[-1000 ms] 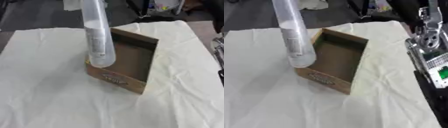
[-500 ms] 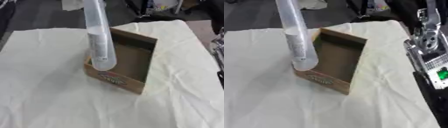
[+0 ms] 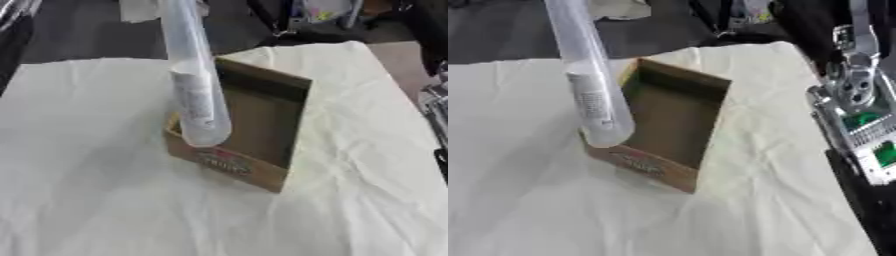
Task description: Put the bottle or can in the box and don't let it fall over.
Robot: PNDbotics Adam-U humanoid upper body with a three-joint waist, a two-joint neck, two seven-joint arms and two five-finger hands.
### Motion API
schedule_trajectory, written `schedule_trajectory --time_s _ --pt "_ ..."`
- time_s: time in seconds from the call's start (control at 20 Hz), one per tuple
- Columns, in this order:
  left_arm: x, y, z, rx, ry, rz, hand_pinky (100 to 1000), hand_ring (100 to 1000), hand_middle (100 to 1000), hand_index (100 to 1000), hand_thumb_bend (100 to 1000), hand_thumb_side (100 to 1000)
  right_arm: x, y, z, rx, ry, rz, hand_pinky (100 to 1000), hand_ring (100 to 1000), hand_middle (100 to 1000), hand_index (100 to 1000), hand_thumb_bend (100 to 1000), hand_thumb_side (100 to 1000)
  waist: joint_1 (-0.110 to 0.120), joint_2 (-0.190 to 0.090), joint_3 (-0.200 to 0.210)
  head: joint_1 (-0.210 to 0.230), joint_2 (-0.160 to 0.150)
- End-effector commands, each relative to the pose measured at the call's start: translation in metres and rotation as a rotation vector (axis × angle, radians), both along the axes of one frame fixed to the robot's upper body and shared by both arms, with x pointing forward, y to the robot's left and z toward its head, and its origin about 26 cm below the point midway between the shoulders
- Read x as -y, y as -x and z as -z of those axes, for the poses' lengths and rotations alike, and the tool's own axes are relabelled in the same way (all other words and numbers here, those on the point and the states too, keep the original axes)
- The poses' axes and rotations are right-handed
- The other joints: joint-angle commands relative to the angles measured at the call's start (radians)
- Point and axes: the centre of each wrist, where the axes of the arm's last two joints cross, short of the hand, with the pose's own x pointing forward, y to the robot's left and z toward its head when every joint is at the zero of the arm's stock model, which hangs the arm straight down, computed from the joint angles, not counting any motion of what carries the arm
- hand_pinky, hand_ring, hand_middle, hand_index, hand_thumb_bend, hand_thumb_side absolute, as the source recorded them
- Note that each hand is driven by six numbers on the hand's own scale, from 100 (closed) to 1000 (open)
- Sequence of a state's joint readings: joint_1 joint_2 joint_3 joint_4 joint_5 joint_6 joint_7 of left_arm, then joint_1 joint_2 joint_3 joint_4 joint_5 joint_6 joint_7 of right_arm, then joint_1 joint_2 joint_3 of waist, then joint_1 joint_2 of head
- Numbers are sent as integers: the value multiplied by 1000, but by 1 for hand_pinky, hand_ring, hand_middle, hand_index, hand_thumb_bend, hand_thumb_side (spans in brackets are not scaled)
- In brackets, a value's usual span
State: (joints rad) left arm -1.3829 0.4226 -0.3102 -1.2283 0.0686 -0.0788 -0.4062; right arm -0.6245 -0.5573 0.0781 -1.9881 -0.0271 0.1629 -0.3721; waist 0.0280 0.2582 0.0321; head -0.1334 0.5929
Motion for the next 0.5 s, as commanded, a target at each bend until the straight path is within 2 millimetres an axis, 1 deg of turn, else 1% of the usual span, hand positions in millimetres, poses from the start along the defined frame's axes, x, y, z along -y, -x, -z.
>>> schedule_trajectory --time_s 0.05,0.4,0.5 --pt "-5 3 -14 50 34 -13 576 302 371 426 100 367 -2 3 -9 29 12 -16 907 746 719 753 100 472 -4 -12 -4 8 -21" --pt "-13 -5 -14 84 102 -49 576 304 370 424 100 353 -6 4 -11 36 23 -37 907 746 719 753 100 477 -1 4 -17 28 -41" --pt "-14 -6 -13 89 116 -55 576 305 371 425 100 371 -7 4 -11 35 25 -39 907 746 719 753 100 480 1 7 -21 31 -44"
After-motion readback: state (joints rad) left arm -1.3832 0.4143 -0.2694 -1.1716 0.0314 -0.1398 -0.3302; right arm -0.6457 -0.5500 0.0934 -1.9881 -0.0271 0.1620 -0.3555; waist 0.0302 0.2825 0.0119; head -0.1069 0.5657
